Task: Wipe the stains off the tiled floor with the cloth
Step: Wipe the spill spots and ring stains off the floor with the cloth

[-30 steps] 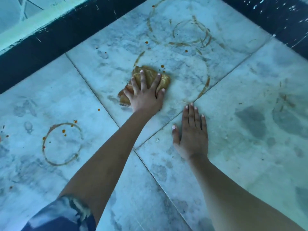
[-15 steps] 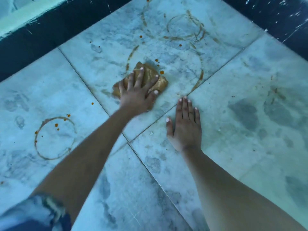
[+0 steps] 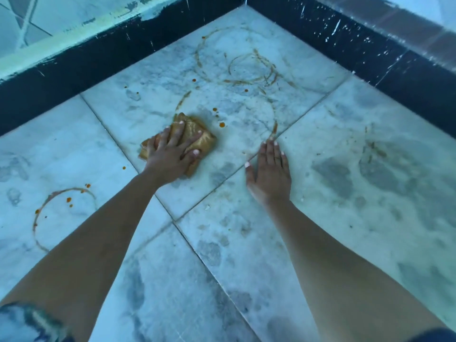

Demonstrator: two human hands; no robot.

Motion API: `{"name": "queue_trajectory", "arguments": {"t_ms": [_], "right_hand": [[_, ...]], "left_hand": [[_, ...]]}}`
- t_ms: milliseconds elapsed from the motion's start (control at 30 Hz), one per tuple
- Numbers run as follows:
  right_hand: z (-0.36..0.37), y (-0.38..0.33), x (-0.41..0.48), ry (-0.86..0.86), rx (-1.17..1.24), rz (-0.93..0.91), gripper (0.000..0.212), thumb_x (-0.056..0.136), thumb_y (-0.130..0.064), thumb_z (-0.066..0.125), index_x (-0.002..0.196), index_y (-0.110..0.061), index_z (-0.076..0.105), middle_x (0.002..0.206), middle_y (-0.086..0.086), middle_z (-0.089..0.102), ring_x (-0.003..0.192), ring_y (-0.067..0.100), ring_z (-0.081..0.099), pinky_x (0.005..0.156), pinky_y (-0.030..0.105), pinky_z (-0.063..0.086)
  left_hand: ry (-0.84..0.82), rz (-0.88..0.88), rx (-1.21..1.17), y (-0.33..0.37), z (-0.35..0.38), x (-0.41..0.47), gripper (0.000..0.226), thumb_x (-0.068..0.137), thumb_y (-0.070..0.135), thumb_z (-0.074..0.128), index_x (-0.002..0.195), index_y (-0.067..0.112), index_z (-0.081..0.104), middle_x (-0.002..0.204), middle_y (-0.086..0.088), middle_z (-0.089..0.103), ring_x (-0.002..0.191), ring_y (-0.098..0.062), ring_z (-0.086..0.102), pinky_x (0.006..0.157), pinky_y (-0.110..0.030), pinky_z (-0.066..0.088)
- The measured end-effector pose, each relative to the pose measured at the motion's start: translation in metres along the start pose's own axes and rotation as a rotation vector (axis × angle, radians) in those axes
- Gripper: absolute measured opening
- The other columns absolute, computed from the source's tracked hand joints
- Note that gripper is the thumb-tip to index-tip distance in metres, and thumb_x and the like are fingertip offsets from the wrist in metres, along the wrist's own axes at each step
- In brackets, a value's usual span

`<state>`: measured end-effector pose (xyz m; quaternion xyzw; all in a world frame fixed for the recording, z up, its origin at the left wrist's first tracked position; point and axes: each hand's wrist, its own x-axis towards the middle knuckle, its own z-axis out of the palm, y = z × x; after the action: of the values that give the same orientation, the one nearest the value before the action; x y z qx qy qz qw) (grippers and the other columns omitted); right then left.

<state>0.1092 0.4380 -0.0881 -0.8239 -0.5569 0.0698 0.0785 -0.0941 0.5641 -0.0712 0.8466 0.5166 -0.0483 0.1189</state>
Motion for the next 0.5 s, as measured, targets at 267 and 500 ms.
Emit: {"name": "queue_trajectory", "arguments": {"t_ms": [267,500], "right_hand": [[0.002,0.003,0.011,0.022,-0.022,0.038,0.074,0.088,-0.045,0.012,0.150,-0.005,0.006,0.159,0.010,0.001,0.146,0.019,0.000,0.118,0.035,-0.003],[0.002,0.002,0.011,0.061,-0.007,0.069,0.071,0.089,-0.042,0.025,0.146,0.001,0.026,0.154,0.016,0.023,0.143,0.025,0.021,0.116,0.037,0.007]], "left_hand": [[-0.066,-0.076,-0.134,0.065,-0.026,0.112,0.050,0.097,0.056,0.021,0.146,0.045,0.017,0.159,0.004,-0.008,0.145,-0.032,-0.006,0.111,-0.061,-0.003],[-0.022,0.206,0.054,0.036,-0.005,0.029,0.060,0.079,0.070,0.003,0.137,0.057,-0.003,0.159,0.010,-0.007,0.146,-0.027,-0.001,0.113,-0.055,0.001]]}}
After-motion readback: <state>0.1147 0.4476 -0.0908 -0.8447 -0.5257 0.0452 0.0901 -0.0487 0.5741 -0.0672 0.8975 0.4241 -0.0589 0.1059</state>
